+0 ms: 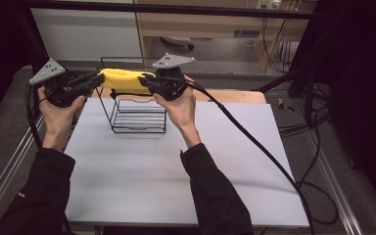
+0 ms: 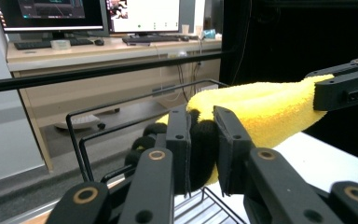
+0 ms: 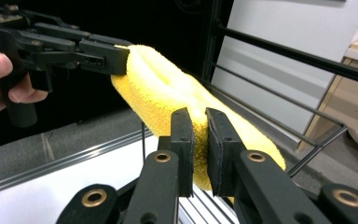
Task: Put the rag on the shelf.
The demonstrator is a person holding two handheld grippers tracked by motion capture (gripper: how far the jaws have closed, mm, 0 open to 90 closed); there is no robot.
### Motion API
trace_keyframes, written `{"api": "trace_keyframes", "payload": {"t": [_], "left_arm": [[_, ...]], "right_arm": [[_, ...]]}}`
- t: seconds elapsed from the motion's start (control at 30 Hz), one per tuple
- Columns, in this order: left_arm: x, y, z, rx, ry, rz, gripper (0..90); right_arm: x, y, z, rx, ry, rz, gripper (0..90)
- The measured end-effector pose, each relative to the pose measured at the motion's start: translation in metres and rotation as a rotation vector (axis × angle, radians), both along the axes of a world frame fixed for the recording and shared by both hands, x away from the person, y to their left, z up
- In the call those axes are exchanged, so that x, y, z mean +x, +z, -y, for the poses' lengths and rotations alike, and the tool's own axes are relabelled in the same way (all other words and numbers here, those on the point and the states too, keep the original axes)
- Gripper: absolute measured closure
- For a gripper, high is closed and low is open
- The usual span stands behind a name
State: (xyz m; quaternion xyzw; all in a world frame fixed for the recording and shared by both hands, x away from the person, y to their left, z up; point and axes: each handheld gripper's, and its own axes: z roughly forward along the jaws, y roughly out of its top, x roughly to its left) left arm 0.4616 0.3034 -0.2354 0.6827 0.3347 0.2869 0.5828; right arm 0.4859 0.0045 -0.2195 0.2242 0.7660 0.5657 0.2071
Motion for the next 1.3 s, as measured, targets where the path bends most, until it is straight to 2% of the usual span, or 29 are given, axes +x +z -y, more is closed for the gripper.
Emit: {"api": "trace_keyframes", "payload": {"t": [0.13, 0.2, 0.3, 0.4, 0.47, 0.53, 0.63, 0.87, 0.97, 1.13, 1.3], "left_arm": [[-0.002, 0.007, -0.004, 0.024, -0.002, -0.034, 74.1], [-0.003, 0.013, -0.007, 0.011, -0.008, -0.051, 71.4], [-0.007, 0.025, -0.012, 0.005, 0.012, -0.032, 71.2], [-0.008, 0.036, -0.013, -0.013, 0.012, -0.028, 76.3], [-0.005, 0.040, -0.010, -0.011, 0.010, -0.053, 81.3], [0.000, 0.038, -0.003, 0.021, -0.007, -0.096, 84.7], [0.004, 0.031, 0.008, 0.096, -0.006, -0.132, 87.8], [0.007, 0.015, 0.012, 0.152, -0.044, -0.204, 89.7], [0.007, 0.009, 0.011, 0.167, -0.043, -0.215, 89.8], [0.007, -0.002, 0.010, 0.178, -0.053, -0.227, 89.9], [0.007, -0.010, 0.011, 0.187, -0.055, -0.224, 89.9]], "right_arm": [[0.001, -0.004, -0.001, -0.012, 0.006, -0.006, 82.7], [0.001, -0.005, -0.002, -0.016, 0.010, -0.005, 82.7], [0.000, -0.006, -0.002, -0.025, 0.014, -0.007, 82.7], [0.000, -0.007, -0.003, -0.038, 0.022, -0.002, 82.6], [0.000, -0.009, -0.004, -0.045, 0.024, 0.001, 82.3], [0.000, -0.010, -0.004, -0.049, 0.030, -0.001, 82.1], [0.000, -0.012, -0.004, -0.066, 0.040, 0.005, 81.8], [-0.001, -0.015, -0.003, -0.099, 0.066, -0.001, 76.7], [-0.002, -0.016, -0.003, -0.102, 0.078, -0.017, 71.6], [-0.003, -0.014, -0.003, -0.048, 0.082, -0.029, 61.8], [-0.001, -0.017, -0.005, -0.032, 0.086, -0.065, 66.9]]}}
